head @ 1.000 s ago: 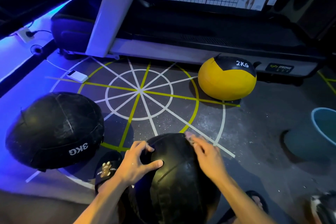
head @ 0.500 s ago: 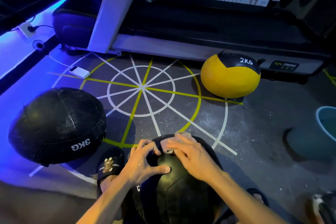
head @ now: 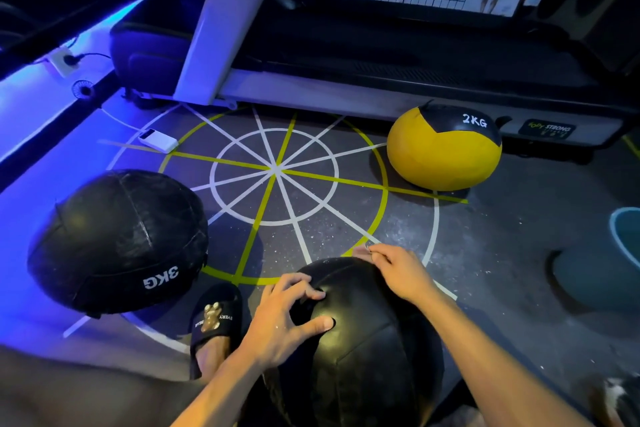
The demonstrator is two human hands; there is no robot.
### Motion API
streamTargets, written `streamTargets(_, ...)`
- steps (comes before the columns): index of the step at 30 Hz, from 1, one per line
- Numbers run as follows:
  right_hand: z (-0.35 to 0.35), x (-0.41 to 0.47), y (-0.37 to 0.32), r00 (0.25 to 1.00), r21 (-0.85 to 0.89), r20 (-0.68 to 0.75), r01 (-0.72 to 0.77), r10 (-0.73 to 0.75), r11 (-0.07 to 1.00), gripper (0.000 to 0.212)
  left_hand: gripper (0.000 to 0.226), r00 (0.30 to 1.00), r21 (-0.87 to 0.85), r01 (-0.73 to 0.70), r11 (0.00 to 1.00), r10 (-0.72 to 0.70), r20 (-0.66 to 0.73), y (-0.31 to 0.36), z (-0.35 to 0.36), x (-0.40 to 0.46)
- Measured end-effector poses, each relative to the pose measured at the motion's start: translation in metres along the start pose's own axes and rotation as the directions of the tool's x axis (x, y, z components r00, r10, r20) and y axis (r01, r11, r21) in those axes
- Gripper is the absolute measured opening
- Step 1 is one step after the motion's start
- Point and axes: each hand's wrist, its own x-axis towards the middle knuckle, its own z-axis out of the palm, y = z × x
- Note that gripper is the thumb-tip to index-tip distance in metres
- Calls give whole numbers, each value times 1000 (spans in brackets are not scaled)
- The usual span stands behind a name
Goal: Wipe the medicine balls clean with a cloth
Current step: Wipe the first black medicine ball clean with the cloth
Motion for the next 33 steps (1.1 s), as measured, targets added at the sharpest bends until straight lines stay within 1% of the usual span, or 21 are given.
streamTargets(2, -2, -9, 12, 999, 65, -19, -33, 35, 997, 34, 60, 999, -39, 19, 999, -20, -44, -1, 0, -2)
streamTargets(3, 0, -15, 18, 998, 98, -42, -45, 49, 994, 35, 70, 994, -56, 68, 996, -72, -80, -3, 0, -5)
streamTargets(4, 1, -24, 22, 994, 146, -78, -62, 74, 987, 36, 88, 980, -72, 163, 984, -170, -104, -5, -1, -8)
streamTargets(5, 2, -31, 27, 989, 198, -112, -77, 101, 977, 38, 110, 946, -110, 301, 947, -312, -93, -6, -1, -11)
streamTargets(6, 2, -35, 31, 981, 242, -138, -98, 134, 965, 39, 132, 879, -194, 460, 867, -475, -36, -3, -3, -13)
streamTargets(7, 3, -39, 33, 975, 296, -146, -119, 167, 948, 40, 143, 802, -294, 584, 757, -594, 66, -3, -4, -15)
streamTargets(8, 4, -43, 34, 969, 344, -146, -139, 199, 928, 41, 142, 733, -402, 661, 633, -659, 168, 0, -4, -19)
streamTargets(9, 4, -44, 36, 964, 376, -145, -153, 221, 914, 42, 132, 694, -507, 686, 522, -678, 242, 1, -2, -21)
streamTargets(10, 4, -45, 36, 961, 395, -147, -158, 232, 905, 42, 123, 673, -595, 680, 429, -688, 272, 2, -4, -23)
streamTargets(12, 6, -46, 38, 959, 407, -145, -167, 244, 898, 42, 121, 642, -719, 639, 274, -705, 302, -5, -4, -23)
streamTargets(14, 9, -49, 38, 957, 391, -160, -163, 241, 906, 41, 123, 656, -772, 589, 236, -699, 287, -11, -3, -23)
streamTargets(16, 15, -53, 40, 950, 402, -185, -162, 253, 901, 38, 115, 697, -790, 544, 283, -677, 238, -11, 2, -24)
streamTargets(18, 22, -56, 49, 930, 477, -218, -163, 296, 863, 34, 89, 756, -801, 482, 356, -630, 174, -4, 3, -19)
streamTargets(19, 26, -58, 55, 920, 521, -230, -160, 318, 839, 33, 72, 793, -785, 441, 434, -598, 115, -3, 1, -14)
streamTargets(20, 30, -61, 59, 911, 556, -247, -146, 331, 818, 31, 66, 820, -755, 408, 513, -569, 57, 2, -5, -10)
streamTargets(23, 45, -66, 62, 887, 658, -283, -97, 365, 747, 31, 94, 871, -578, 342, 741, -481, -102, 1, -21, 4)
streamTargets(25, 54, -70, 55, 895, 695, -249, -100, 369, 712, 34, 92, 892, -415, 312, 855, -414, -183, -7, -28, 10)
streamTargets(28, 63, -73, 56, 896, 628, -235, -156, 376, 763, 34, 87, 917, -276, 280, 920, -341, -206, -16, -30, 15)
streamTargets(30, 59, -75, 54, 852, 619, -296, -173, 432, 766, 32, 91, 918, -241, 291, 926, -341, -203, -19, -29, 17)
streamTargets(32, 54, -81, 38, 818, 609, -397, -104, 416, 787, 34, 92, 917, -226, 295, 928, -341, -205, -22, -28, 19)
streamTargets(33, 52, -84, 24, 824, 592, -428, -55, 372, 804, 35, 89, 916, -217, 301, 929, -345, -205, -21, -28, 19)
